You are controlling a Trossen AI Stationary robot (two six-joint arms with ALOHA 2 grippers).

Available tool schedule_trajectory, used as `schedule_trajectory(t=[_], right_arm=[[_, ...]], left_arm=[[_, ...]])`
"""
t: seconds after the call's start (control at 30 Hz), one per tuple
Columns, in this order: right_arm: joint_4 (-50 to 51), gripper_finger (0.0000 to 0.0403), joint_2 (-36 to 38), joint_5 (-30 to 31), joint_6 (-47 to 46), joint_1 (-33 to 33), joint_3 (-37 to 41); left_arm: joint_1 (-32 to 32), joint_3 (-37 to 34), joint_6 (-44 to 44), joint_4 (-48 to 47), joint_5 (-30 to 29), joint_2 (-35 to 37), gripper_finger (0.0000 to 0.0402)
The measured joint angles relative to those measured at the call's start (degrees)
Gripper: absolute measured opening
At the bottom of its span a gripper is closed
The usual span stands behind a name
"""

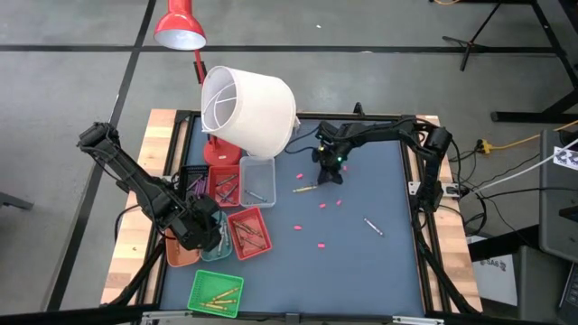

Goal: Sort crayons
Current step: Put the violet crayon into the black bin

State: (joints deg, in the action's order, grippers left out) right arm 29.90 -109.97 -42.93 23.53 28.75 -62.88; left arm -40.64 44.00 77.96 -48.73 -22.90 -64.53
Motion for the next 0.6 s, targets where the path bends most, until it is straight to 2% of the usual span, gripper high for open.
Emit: schedule_trajectory(t=[0.13,0.33,0.47,0.6], right_arm=[[2.32,0.002,0.04,-3.53,-1.12,0.0,-0.03],[3.28,0.002,0.11,-12.38,-5.44,-1.74,-0.12],[3.16,0.002,0.2,-14.17,-5.64,-6.49,-0.12],[1.75,0.002,0.2,-14.12,-5.79,-12.78,-0.12]], left_arm=[[0.0,0.0,-0.05,0.13,-1.79,0.0,0.0094],[0.0,0.01,-0.08,4.01,-7.02,0.0,0.0094],[0.0,0.01,-1.37,8.12,-11.7,0.0,0.0094],[0.01,0.01,-6.42,13.33,-14.66,0.0,0.0094]])
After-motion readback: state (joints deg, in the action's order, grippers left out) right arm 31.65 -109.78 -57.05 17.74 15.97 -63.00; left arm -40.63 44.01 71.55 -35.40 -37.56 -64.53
